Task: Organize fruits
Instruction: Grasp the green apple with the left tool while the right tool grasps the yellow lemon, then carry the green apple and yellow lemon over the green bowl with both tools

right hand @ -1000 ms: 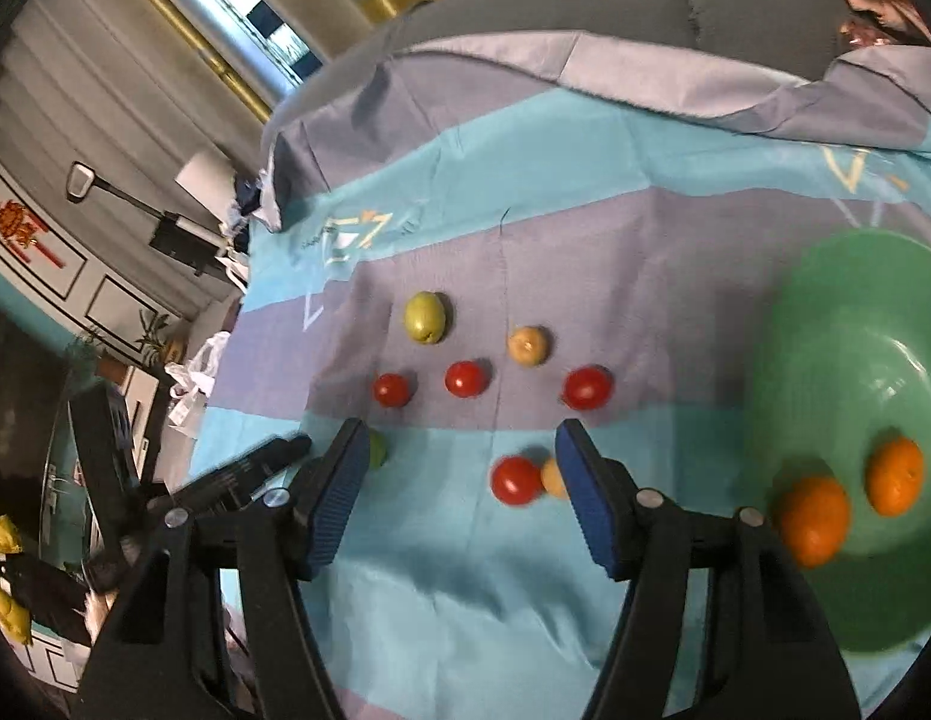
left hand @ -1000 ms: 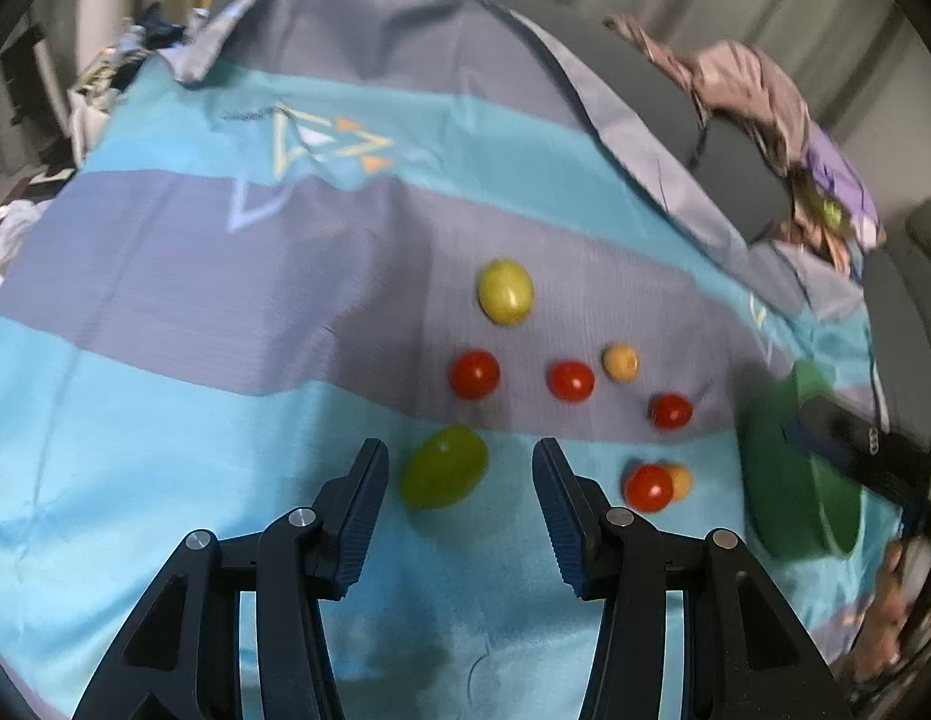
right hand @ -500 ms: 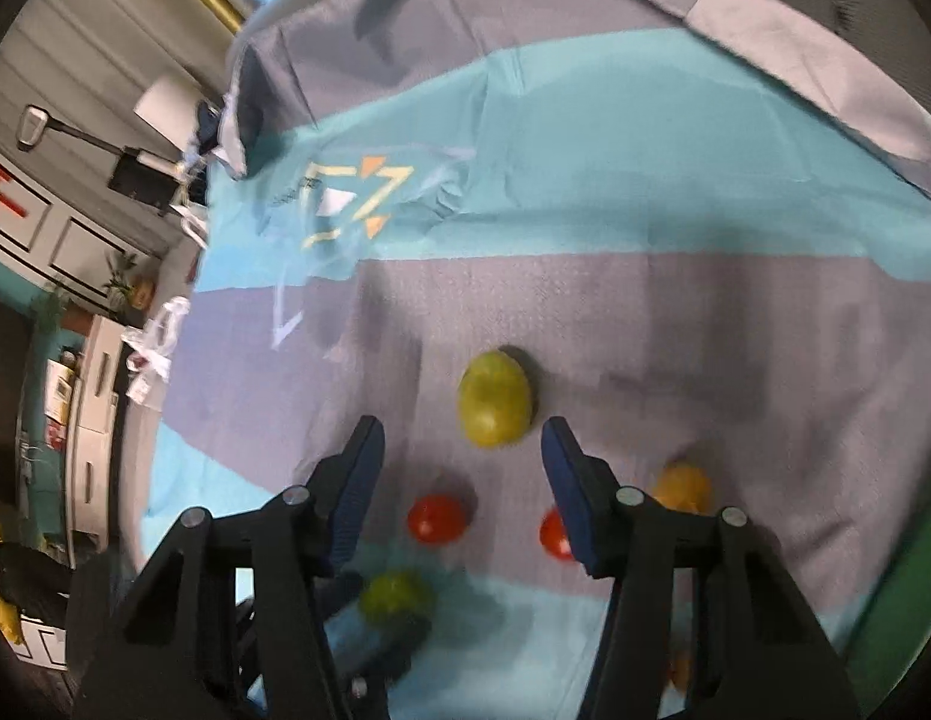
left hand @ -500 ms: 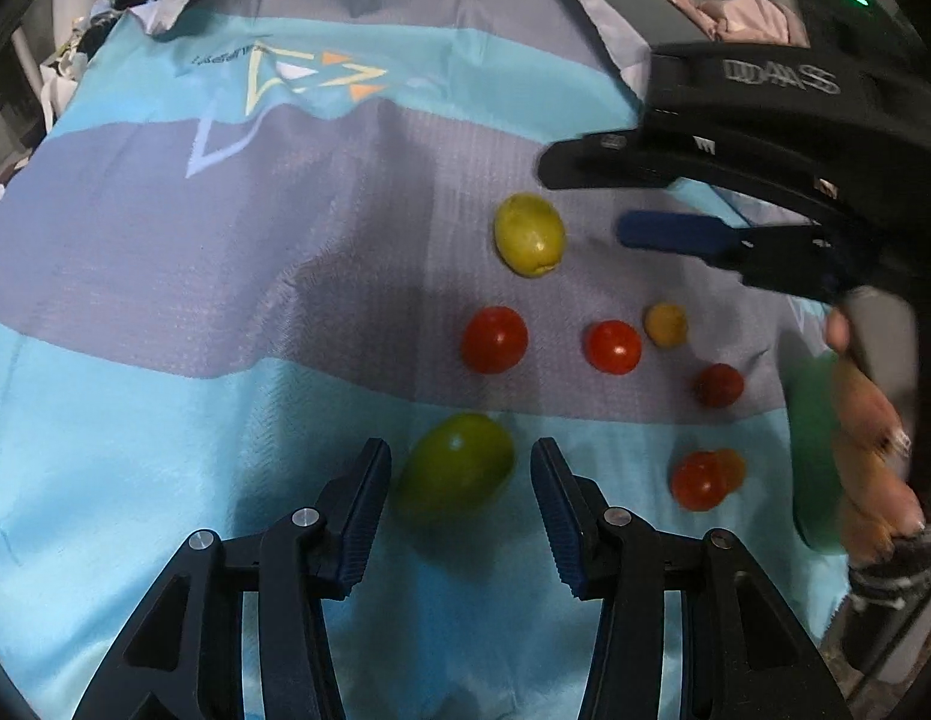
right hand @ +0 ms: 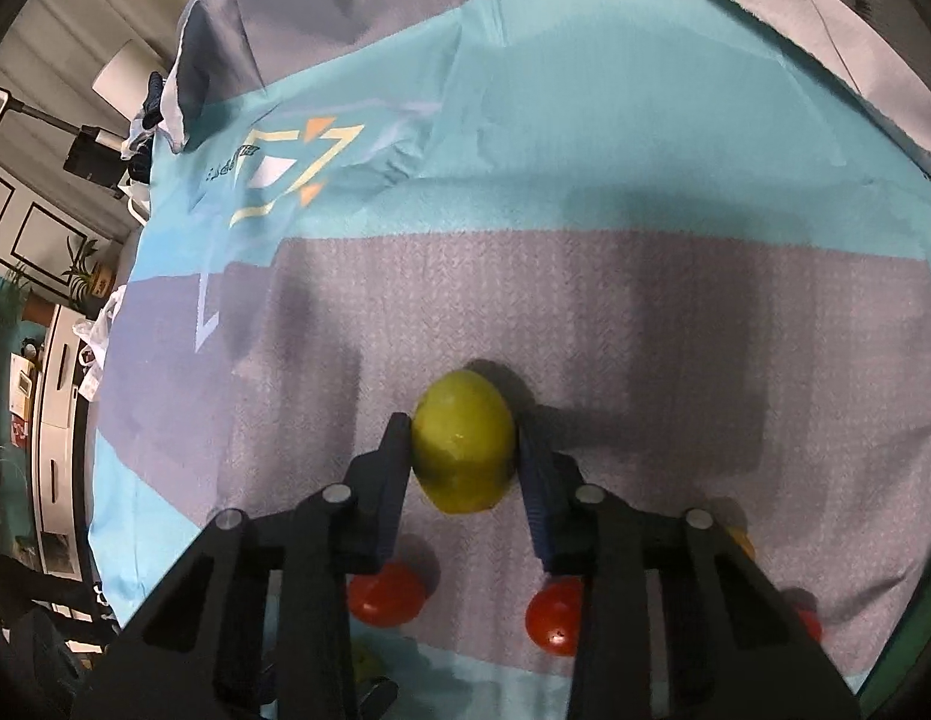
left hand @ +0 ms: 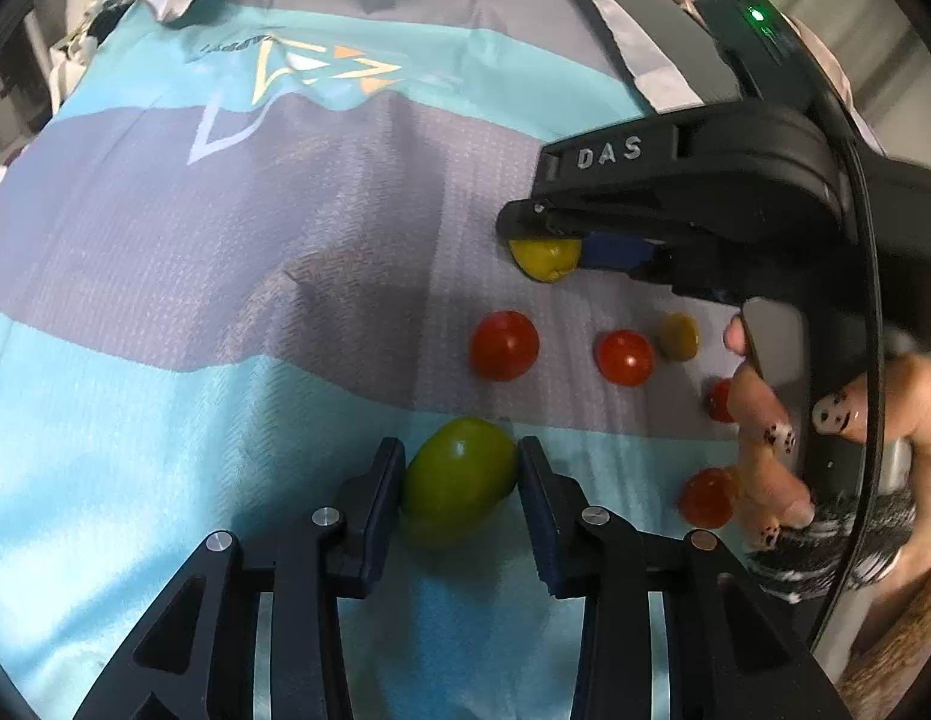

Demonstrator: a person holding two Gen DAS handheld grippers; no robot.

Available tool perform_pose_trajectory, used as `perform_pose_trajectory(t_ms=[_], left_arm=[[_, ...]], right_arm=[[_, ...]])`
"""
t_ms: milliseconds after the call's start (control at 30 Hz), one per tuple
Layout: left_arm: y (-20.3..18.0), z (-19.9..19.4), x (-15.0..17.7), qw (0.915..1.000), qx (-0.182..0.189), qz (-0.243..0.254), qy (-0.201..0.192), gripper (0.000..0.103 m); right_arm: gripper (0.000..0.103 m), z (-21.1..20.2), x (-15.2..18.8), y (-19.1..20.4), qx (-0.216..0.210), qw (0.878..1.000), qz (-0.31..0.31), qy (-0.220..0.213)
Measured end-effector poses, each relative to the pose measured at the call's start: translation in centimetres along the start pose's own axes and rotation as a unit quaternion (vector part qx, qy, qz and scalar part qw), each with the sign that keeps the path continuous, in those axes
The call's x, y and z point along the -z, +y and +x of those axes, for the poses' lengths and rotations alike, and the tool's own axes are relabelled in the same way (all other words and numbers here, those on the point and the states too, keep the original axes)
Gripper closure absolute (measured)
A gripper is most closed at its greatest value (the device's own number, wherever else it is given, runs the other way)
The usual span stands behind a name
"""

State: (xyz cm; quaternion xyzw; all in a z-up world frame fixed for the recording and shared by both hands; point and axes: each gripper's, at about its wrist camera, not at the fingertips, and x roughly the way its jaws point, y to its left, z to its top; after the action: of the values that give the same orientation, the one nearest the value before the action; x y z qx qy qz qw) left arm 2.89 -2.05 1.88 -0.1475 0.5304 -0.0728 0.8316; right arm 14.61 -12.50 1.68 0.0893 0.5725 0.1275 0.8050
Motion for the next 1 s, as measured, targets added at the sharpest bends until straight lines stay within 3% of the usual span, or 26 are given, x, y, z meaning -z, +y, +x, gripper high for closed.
perform_pose_trajectory(t_ms=[167,467,667,833,1000], left_arm=[[-0.6,-1.0,0.0,0.9998,0.005,0.011,-0.015,0.065],[-1.4,-3.6,0.8,0.9987,0.015,0.025,-0.041,0.065],[-2.7,-5.4,1.5,0.9968,0.031,0.043,-0.060,0.065],[-4.1,-5.6,1.8,0.9957,0.046,0.056,-0.058,0.065],[-4.6,-5.7,2.2,0.9949,0.052,0.062,-0.060,0.065]], right_arm=[[0.068,-1.8,0.7,-0.6,-0.025,0.999,0.013,-0.018],[0.068,-9.8,5.4,-1.8,-0.068,0.995,0.018,-0.074],[0.068,-13.6,9.5,-4.5,-0.059,0.992,0.068,-0.092],[0.068,-14.3,11.6,-6.2,-0.036,0.991,0.105,-0.079],[0.068,-13.8,13.5,-7.2,-0.044,0.990,0.111,-0.073]])
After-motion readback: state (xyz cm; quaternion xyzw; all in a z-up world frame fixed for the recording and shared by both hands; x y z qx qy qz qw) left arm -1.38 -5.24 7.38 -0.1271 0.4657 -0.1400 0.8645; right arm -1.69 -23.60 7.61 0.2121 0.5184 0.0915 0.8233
